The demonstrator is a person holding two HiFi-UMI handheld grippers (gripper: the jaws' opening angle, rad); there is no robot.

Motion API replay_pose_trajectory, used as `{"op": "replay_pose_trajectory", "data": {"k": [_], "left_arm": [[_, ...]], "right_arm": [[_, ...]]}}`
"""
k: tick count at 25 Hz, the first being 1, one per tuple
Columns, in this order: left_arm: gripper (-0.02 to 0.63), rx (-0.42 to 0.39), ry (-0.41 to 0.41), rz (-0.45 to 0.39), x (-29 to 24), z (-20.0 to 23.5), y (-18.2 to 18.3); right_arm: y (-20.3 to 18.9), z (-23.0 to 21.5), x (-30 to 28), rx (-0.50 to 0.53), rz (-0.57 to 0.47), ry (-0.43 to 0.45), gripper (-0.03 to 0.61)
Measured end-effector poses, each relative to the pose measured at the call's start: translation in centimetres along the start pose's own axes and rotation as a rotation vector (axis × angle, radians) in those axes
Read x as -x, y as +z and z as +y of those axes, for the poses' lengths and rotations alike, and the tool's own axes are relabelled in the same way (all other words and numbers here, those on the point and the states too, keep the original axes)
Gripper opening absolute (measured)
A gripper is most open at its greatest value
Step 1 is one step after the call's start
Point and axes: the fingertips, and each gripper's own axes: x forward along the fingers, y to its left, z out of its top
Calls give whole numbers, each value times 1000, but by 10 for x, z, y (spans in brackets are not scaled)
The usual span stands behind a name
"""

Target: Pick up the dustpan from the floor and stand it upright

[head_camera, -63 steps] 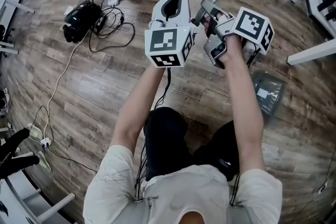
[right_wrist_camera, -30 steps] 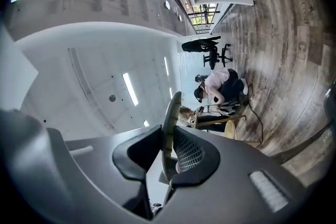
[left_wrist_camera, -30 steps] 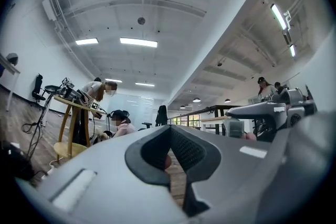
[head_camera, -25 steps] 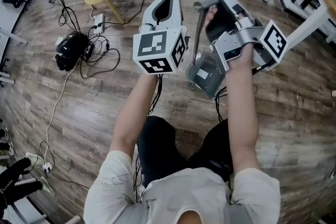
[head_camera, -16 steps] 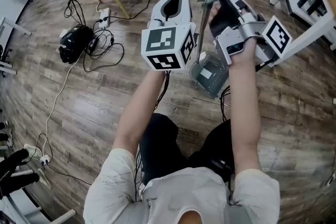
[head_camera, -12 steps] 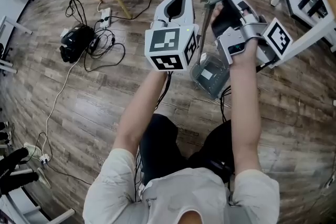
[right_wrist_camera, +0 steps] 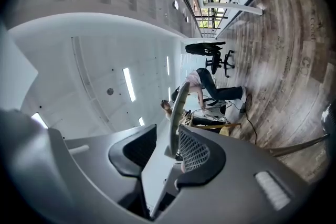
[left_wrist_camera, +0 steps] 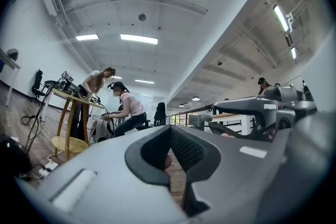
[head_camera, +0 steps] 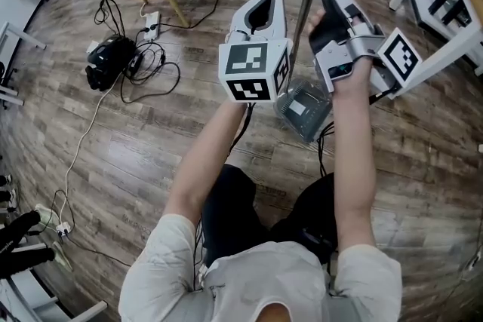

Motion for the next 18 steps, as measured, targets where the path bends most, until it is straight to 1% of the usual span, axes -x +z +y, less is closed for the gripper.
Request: {"op": "replay_pose_trajectory", "data": {"k": [3,5,6,8,9,11,13,16,18], "left_arm": [[20,6,1,1,-3,18,-1],[20,9,2,0,-5,26,-1],[20,9,1,1,-5,28,-1],[20,11,1,5,-5,31,-3],[20,14,1,8,-3,33,-5],[20,15,0,12,2,36,-10],[20,8,-2,18,6,43,-17],[20,5,2,29,5,58,-24],[20,0,5,26,8,67,-28]], "right_arm": [[-7,-13,-11,18,-7,-27,137],[-12,-20,-15,52,-3,-47,135],[-15,-23,-15,82,4,-55,130],[-21,-27,-14,184,13,-73,90],[-23,-29,-12,261,5,-90,61],[-28,-35,-6,453,-18,-150,6],[-34,-44,-1,667,-14,-227,6],[-37,-55,-3,1022,-2,-324,6],[-42,-62,-3,1212,-4,-368,6]]}}
